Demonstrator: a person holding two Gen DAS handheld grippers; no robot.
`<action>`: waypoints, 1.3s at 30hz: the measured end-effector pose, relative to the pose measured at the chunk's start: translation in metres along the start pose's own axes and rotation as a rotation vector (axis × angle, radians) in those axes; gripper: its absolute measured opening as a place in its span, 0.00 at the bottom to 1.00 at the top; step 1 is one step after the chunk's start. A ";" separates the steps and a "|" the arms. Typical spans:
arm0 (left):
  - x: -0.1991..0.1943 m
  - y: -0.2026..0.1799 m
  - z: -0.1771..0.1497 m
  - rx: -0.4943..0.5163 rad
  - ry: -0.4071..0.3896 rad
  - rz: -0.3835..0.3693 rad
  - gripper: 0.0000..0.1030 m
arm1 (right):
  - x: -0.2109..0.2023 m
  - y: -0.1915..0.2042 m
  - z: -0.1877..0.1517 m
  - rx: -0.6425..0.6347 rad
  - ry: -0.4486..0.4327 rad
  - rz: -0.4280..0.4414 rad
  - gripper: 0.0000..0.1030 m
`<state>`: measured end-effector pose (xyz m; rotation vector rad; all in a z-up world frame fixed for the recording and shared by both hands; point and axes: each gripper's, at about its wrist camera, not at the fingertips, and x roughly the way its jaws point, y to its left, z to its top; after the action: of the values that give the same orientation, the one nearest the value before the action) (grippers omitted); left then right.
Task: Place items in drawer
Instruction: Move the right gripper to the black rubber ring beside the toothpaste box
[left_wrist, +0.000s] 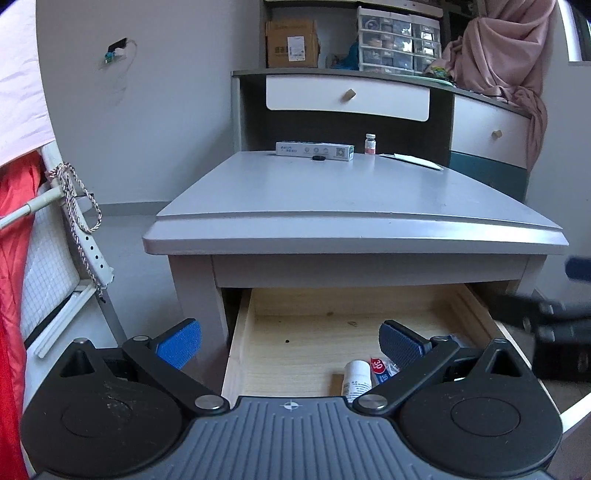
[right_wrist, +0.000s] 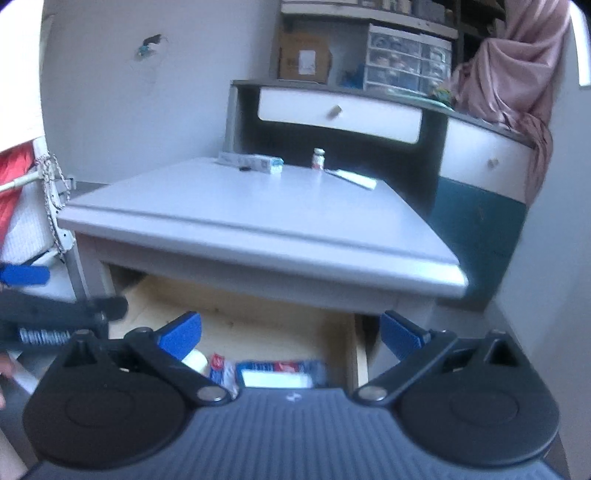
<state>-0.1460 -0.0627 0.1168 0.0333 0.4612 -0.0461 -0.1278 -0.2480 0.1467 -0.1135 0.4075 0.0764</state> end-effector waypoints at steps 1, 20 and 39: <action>0.000 0.001 0.000 -0.001 -0.003 0.001 1.00 | 0.002 0.002 0.005 -0.006 -0.003 0.003 1.00; 0.000 0.016 0.001 -0.050 -0.001 -0.003 1.00 | 0.062 0.032 0.080 -0.068 0.004 0.022 1.00; 0.004 0.025 0.003 -0.102 0.003 -0.027 1.00 | 0.123 0.061 0.128 -0.061 0.043 0.055 1.00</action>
<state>-0.1396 -0.0382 0.1180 -0.0733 0.4664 -0.0493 0.0287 -0.1657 0.2086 -0.1639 0.4513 0.1412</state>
